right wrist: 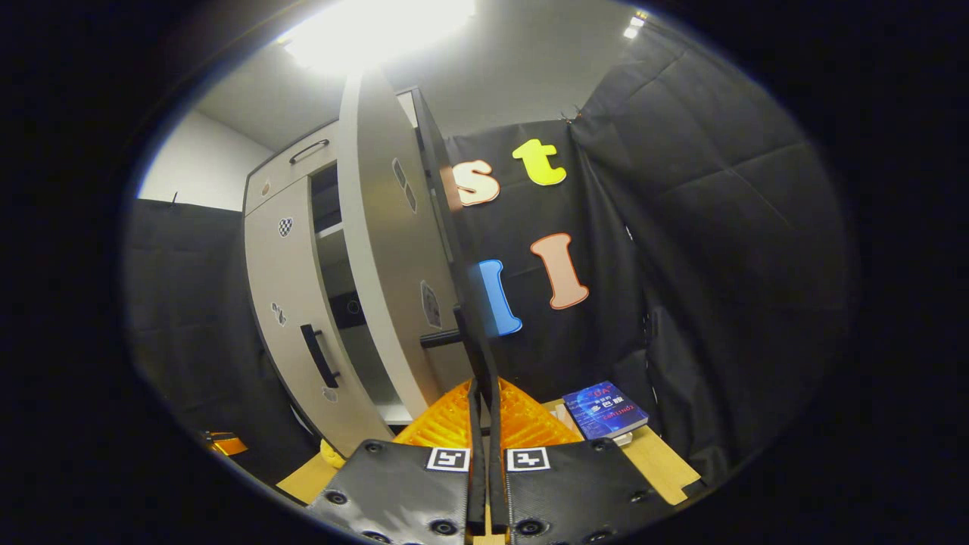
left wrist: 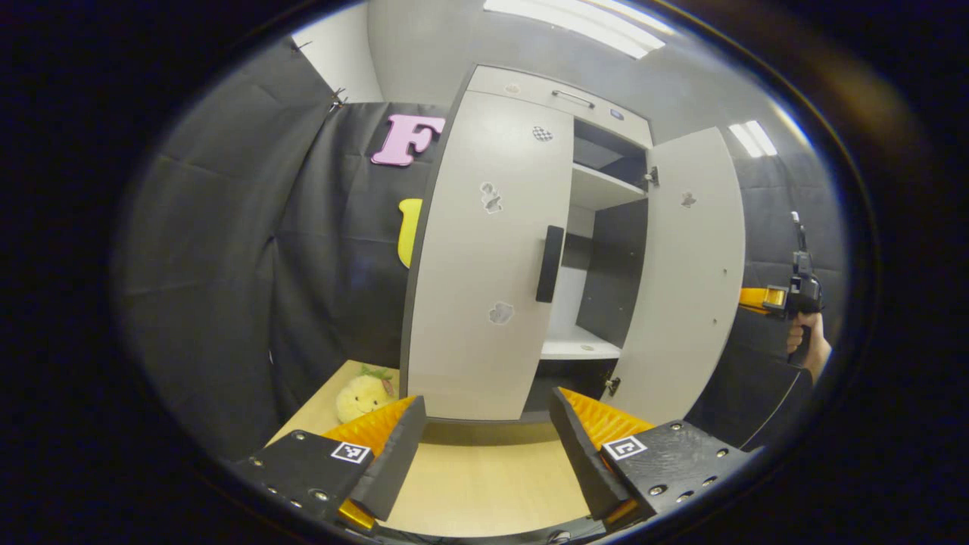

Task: Open the right door of the double-door shoe cabinet with the right hand, and open the left door with the left hand.

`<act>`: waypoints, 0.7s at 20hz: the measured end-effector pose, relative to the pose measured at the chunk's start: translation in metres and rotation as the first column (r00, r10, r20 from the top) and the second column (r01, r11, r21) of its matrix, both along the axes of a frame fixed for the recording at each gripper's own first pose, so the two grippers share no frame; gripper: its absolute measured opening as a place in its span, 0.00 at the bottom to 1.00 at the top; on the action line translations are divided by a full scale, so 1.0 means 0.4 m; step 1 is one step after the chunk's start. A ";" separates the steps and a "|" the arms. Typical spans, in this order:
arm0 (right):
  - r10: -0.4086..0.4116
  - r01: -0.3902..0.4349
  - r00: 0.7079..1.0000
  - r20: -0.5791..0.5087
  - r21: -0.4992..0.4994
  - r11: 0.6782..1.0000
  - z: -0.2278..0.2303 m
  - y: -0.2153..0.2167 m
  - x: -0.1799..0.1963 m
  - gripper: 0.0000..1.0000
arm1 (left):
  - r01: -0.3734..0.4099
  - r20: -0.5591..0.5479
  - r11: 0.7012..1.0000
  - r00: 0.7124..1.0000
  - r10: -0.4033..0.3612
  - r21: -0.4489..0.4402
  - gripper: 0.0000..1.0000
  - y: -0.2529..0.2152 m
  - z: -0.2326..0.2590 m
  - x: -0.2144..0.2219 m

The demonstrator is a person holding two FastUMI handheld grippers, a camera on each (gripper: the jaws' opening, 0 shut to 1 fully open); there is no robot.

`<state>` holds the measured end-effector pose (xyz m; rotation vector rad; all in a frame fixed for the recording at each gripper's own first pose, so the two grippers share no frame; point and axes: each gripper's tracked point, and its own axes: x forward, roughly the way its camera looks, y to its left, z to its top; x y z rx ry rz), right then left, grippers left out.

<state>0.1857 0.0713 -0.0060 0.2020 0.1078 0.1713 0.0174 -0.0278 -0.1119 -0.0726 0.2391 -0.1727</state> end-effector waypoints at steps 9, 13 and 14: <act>-0.156 0.167 0.977 -0.148 0.063 0.984 -0.047 -0.182 -0.072 0.02 | 0.004 0.117 1.000 0.993 -0.007 0.030 0.97 -0.005 0.147 0.233; -0.215 0.224 0.963 -0.162 0.040 0.974 -0.057 -0.240 -0.059 0.31 | 0.015 0.120 1.000 0.993 -0.017 0.014 0.97 -0.081 0.162 0.354; -0.249 0.252 0.956 -0.154 0.006 0.968 -0.053 -0.263 -0.060 0.64 | 0.030 0.118 1.000 0.993 -0.031 0.006 0.98 -0.111 0.164 0.383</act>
